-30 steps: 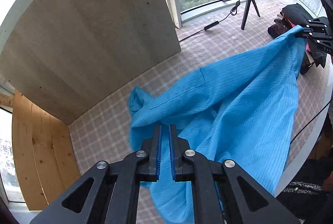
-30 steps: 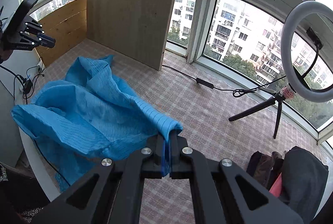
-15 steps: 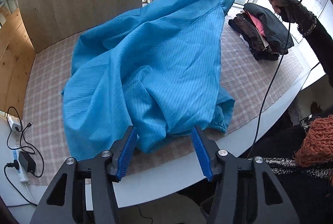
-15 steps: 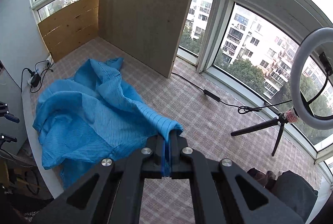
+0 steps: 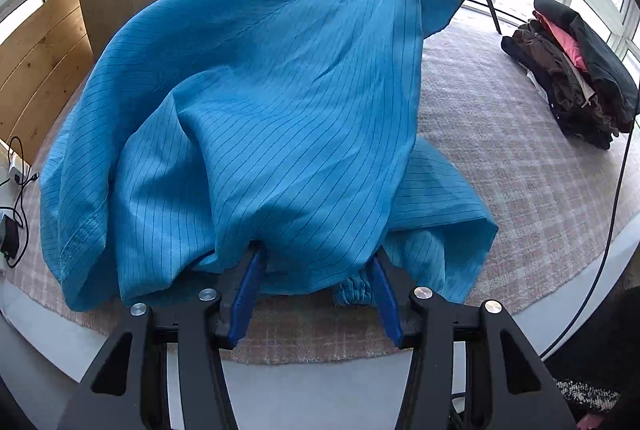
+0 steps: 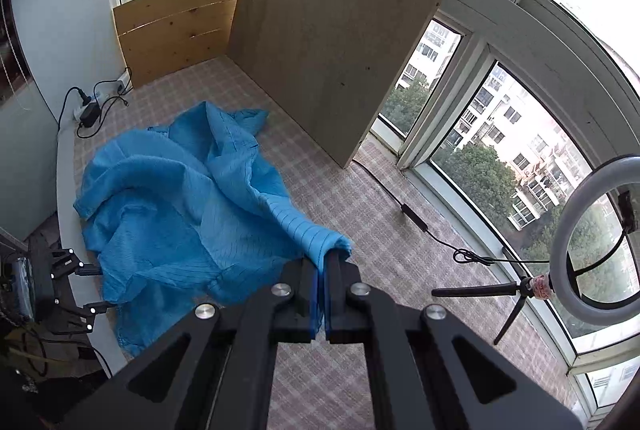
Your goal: Fold clothes
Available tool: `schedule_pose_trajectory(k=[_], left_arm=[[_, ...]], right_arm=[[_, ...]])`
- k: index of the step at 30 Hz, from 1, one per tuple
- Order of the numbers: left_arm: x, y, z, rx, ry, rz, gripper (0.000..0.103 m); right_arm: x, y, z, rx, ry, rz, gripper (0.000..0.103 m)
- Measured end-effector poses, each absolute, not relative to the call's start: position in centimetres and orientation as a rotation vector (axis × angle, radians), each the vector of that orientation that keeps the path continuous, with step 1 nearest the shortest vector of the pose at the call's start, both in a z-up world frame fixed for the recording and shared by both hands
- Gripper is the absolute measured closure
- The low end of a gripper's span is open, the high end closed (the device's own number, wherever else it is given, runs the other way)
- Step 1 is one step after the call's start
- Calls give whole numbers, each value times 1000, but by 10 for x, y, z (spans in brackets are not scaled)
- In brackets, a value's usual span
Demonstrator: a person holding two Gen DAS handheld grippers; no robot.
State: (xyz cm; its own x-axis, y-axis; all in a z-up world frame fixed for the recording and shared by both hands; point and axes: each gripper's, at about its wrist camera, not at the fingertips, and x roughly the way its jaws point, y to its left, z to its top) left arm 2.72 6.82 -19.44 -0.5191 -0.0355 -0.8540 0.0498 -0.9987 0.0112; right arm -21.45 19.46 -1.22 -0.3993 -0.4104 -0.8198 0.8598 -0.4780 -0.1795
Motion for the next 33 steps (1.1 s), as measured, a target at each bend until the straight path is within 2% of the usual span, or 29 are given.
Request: schedule_pose_trajectory(k=[1, 2, 11, 15, 19, 21, 22, 25, 29, 33], left_arm=[[30, 60, -179, 1475, 23, -2699, 101], [33, 52, -163, 1435, 22, -2702, 103], [58, -23, -21, 1080, 22, -2700, 103], [62, -52, 91, 912, -271, -2657, 102], [17, -71, 140, 928, -575, -2539, 102], [-18, -85, 131, 984, -695, -2518, 102], [-37, -94, 117, 1039, -700, -2532, 102], [-101, -124, 40, 1354, -580, -2595, 102], [-137, -103, -84, 1743, -727, -2583, 102], [-155, -77, -127, 1910, -905, -2587, 102]], right_arm=[[-213, 196, -9, 910, 782, -1961, 102], [-212, 196, -5, 898, 790, -1962, 102], [-205, 200, 23, 791, 762, -1993, 102], [-185, 186, 23, 745, 683, -1947, 102], [-160, 174, 13, 713, 645, -1924, 101], [-158, 179, 2, 752, 620, -1932, 101], [-158, 184, -5, 781, 612, -1942, 102], [-160, 204, -31, 885, 599, -1982, 102], [-155, 238, -80, 1085, 603, -2048, 102], [-136, 249, -129, 1244, 632, -2066, 102]])
